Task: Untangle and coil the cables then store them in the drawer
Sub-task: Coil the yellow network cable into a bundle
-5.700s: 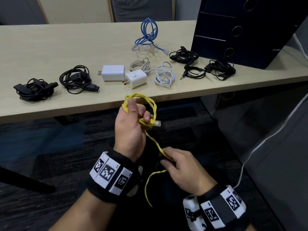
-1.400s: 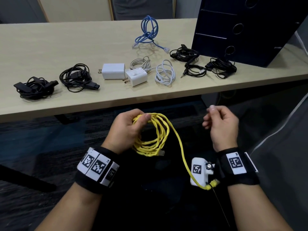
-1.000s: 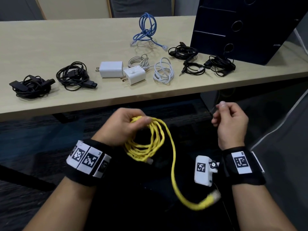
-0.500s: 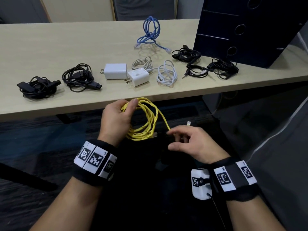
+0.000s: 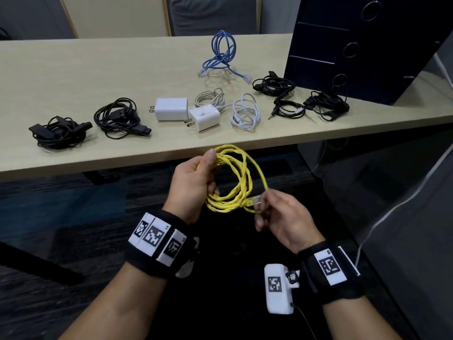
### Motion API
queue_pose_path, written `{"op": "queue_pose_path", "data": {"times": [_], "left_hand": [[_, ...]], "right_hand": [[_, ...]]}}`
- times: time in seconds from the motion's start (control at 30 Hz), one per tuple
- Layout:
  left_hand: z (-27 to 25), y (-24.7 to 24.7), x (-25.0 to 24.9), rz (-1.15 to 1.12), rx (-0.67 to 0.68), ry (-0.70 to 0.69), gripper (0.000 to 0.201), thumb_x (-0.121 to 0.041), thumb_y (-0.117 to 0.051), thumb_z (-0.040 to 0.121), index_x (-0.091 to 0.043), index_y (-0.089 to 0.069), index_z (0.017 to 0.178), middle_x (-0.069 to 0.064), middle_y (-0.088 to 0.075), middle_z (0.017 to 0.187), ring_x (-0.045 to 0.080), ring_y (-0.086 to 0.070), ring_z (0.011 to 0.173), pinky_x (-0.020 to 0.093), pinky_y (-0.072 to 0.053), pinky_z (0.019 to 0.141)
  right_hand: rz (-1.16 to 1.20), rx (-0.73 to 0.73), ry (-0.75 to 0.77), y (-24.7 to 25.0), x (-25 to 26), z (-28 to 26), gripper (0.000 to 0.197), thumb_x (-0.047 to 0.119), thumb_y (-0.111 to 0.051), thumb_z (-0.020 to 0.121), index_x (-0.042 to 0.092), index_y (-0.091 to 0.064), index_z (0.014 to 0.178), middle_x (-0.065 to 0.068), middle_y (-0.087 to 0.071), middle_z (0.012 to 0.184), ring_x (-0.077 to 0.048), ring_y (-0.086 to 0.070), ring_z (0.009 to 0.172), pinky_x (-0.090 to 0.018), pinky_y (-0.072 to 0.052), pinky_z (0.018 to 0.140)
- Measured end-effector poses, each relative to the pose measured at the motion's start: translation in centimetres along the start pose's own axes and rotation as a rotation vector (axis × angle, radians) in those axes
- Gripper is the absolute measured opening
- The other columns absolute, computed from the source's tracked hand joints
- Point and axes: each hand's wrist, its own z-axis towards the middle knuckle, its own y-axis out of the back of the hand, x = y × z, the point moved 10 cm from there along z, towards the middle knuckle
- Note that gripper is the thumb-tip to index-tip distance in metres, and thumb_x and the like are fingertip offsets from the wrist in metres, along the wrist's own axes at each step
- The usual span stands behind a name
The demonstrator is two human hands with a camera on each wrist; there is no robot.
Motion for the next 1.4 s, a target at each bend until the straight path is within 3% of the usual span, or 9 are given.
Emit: {"op": "queue_pose_path", "data": {"times": [0.17,0.4,0.53,0.67,0.8,0.9,1.0,1.2,1.4], "left_hand": [[-0.2,-1.5,1.0,0.001,0.01,-0.013,0.033,-0.032,-0.05,0.099,-0.003,-0.061,0.086,-0.004,-0.034,0.047,0.011,-0.034,0.038,0.027,-0.04,0.045],[-0.9,-3.2,0.9,-0.009,0.065,-0.011,0.032,-0.031,-0.047,0.099,-0.005,-0.061,0.09,0.008,-0.056,0.074,0.009,-0.04,0.038,0.028,-0.04,0.045],[-1.4,-4.3,1.6,-0.032,0.143,0.055,0.03,-0.031,-0.044,0.101,-0.012,-0.063,0.087,0.005,-0.065,0.078,0.01,-0.04,0.04,0.026,-0.042,0.043],[-1.5,-4.3,1.8,0.027,0.148,0.051,0.032,-0.034,-0.045,0.1,-0.012,-0.062,0.084,0.002,-0.058,0.066,0.009,-0.041,0.04,0.028,-0.041,0.048],[-0.6,-2.6,0.8,0.223,0.037,-0.062,0.037,-0.037,-0.046,0.1,-0.006,-0.063,0.09,0.008,-0.056,0.065,0.011,-0.045,0.042,0.029,-0.042,0.048],[-0.1,-1.5,0.1,0.39,-0.018,-0.136,0.038,-0.042,-0.047,0.098,-0.008,-0.062,0.087,0.011,-0.059,0.068,0.015,-0.052,0.048,0.033,-0.046,0.052],[-0.1,-1.3,-0.4,0.521,-0.054,-0.204,0.039,-0.043,-0.049,0.097,-0.01,-0.058,0.078,0.013,-0.061,0.069,0.028,-0.058,0.063,0.039,-0.048,0.06],[-0.6,-1.3,-0.3,0.58,-0.087,-0.204,0.037,-0.04,-0.051,0.096,-0.013,-0.054,0.073,0.006,-0.061,0.065,0.022,-0.058,0.061,0.03,-0.045,0.057],[-0.9,-1.4,0.6,0.523,-0.115,-0.159,0.035,-0.039,-0.051,0.097,-0.015,-0.053,0.071,0.005,-0.065,0.067,0.02,-0.062,0.064,0.029,-0.049,0.06]], "right_hand": [[0.491,-0.053,0.039,-0.4,1.9,0.7,0.042,0.035,-0.041,0.091,0.015,-0.041,0.054,0.0,-0.04,0.061,-0.011,-0.033,0.038,-0.023,-0.032,0.042],[0.63,-0.076,-0.045,-0.2,1.4,0.9,0.042,0.037,-0.043,0.09,0.019,-0.033,0.053,0.004,-0.031,0.055,-0.01,-0.014,0.05,-0.015,-0.029,0.036],[0.644,-0.037,-0.135,-0.6,0.5,0.6,0.045,0.039,-0.043,0.09,0.019,-0.034,0.051,0.006,-0.032,0.052,-0.007,-0.028,0.036,-0.012,-0.027,0.031],[0.559,-0.212,-0.202,0.8,-0.5,0.2,0.032,0.038,-0.05,0.09,0.019,-0.047,0.064,0.006,-0.042,0.051,-0.008,-0.042,0.039,-0.016,-0.033,0.038],[0.189,-0.343,-0.13,3.3,-0.3,0.7,0.022,0.035,-0.052,0.096,0.018,-0.06,0.083,-0.003,-0.063,0.076,-0.017,-0.057,0.059,-0.029,-0.044,0.053],[-0.446,-0.559,0.189,5.1,4.9,-0.5,0.015,0.042,-0.063,0.09,0.028,-0.059,0.086,0.006,-0.06,0.081,-0.007,-0.052,0.07,-0.03,-0.043,0.065],[-0.749,-0.408,0.515,0.3,9.6,-1.8,0.009,0.027,-0.066,0.085,0.028,-0.061,0.079,0.009,-0.058,0.073,-0.001,-0.052,0.068,-0.018,-0.043,0.067],[-1.48,-0.256,0.382,-4.7,8.7,-1.0,0.017,0.029,-0.065,0.09,0.019,-0.07,0.103,0.008,-0.052,0.088,-0.016,-0.058,0.081,-0.03,-0.048,0.068],[-1.584,-0.282,0.386,-6.5,8.0,-1.3,0.033,0.036,-0.073,0.08,0.016,-0.054,0.098,-0.001,-0.037,0.099,-0.024,-0.046,0.097,-0.038,-0.047,0.077]]}}
